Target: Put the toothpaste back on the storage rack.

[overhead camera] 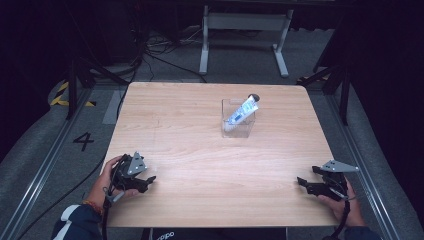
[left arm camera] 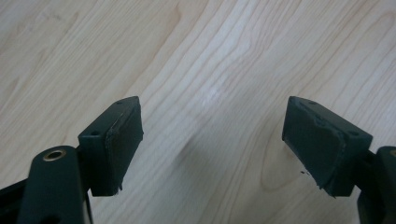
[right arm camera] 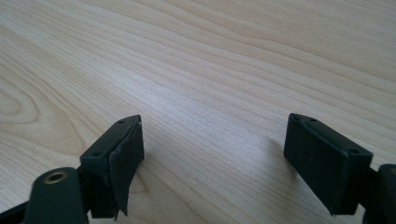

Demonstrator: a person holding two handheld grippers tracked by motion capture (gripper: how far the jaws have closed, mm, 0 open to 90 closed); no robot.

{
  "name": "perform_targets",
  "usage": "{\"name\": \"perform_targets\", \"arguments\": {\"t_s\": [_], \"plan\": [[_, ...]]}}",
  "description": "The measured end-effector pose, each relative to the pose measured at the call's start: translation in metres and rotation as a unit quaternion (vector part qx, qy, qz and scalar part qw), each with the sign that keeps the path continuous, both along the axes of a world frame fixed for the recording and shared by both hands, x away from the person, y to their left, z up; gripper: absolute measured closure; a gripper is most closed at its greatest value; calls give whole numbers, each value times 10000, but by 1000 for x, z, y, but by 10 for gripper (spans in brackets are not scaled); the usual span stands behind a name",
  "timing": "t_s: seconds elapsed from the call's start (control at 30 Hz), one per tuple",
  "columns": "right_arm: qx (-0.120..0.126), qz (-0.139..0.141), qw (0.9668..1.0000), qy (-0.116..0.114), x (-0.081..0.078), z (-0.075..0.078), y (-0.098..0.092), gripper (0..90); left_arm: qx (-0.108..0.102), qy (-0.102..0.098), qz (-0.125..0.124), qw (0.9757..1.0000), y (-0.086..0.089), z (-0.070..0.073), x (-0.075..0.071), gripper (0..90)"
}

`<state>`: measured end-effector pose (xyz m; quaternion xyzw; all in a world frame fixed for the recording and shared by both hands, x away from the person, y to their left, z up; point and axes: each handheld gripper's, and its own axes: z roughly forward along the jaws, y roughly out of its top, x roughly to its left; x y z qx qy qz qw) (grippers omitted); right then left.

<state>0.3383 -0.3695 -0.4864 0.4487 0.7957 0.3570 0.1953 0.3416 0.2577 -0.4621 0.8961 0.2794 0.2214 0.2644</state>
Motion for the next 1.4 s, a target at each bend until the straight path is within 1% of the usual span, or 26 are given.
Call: {"name": "perform_targets", "arguments": {"t_s": [0.07,0.2,0.23,0.3,0.37,0.4,0.43,0.47,0.5,0.53,0.57,0.6,0.63,0.67,0.77,0.8,0.83,0.87,1.0,1.07,1.1,1.13,1.17,1.27,1.33,1.4], "plan": [[2,-4,10000,3,0,0,0,204,-27,21,57,10000,7,-1,-4,206],[1,-4,10000,1,0,0,0,204,-165,79,144,9997,19,-4,-10,199],[1,-5,10000,2,0,0,0,204,-259,92,183,9995,21,-5,-12,197],[2,-10,10000,2,0,0,0,204,-339,142,257,9990,27,-7,-16,197],[0,-8,10000,1,0,0,0,204,-517,167,308,9980,33,-11,-19,196],[1,-8,10000,0,0,0,0,204,-633,231,374,9970,35,-12,-20,193],[1,-8,10000,1,0,0,0,204,-669,213,389,9968,37,-13,-20,193],[2,-10,10000,2,0,0,0,204,-791,286,460,9954,40,-14,-21,194],[3,-6,10000,3,0,0,0,204,-885,304,527,9942,42,-15,-21,195],[2,-11,10000,2,0,0,0,204,-1036,340,603,9922,44,-17,-21,194],[5,-9,10000,2,0,0,0,204,-1106,308,607,9915,47,-19,-21,193],[7,-10,10000,4,0,0,0,204,-1193,445,719,9892,48,-19,-21,190],[6,-7,10000,2,0,0,0,204,-1218,444,761,9886,50,-20,-21,188],[6,-7,10000,4,0,0,0,204,-1194,443,782,9888,51,-19,-21,187],[6,-6,10000,4,0,0,0,204,-1269,527,897,9864,52,-20,-23,188],[5,-7,10000,5,0,0,0,204,-1268,525,906,9864,52,-20,-23,188],[4,-7,10000,3,-1,0,0,204,-1226,503,878,9873,52,-19,-22,187],[4,-5,10000,3,-1,0,0,204,-1262,559,903,9863,52,-19,-23,186],[8,-2,10000,4,-1,0,0,204,-1293,539,941,9857,51,-20,-23,173],[9,0,10000,-4,-1,0,0,205,-1264,508,911,9865,51,-20,-22,166],[8,2,10000,-3,-1,0,0,204,-1282,537,919,9860,50,-20,-22,162],[8,3,10000,-4,-1,0,0,204,-1232,532,870,9871,51,-20,-21,159],[5,4,10000,0,-1,0,0,204,-1232,532,870,9871,51,-20,-21,155],[7,4,10000,0,-1,0,0,204,-1239,538,872,9870,51,-20,-21,155],[5,10,10000,0,-1,0,0,205,-1279,563,926,9859,50,-20,-21,152],[-5,17,10000,0,-1,0,0,204,-1262,566,942,9859,49,-20,-21,146]]}}
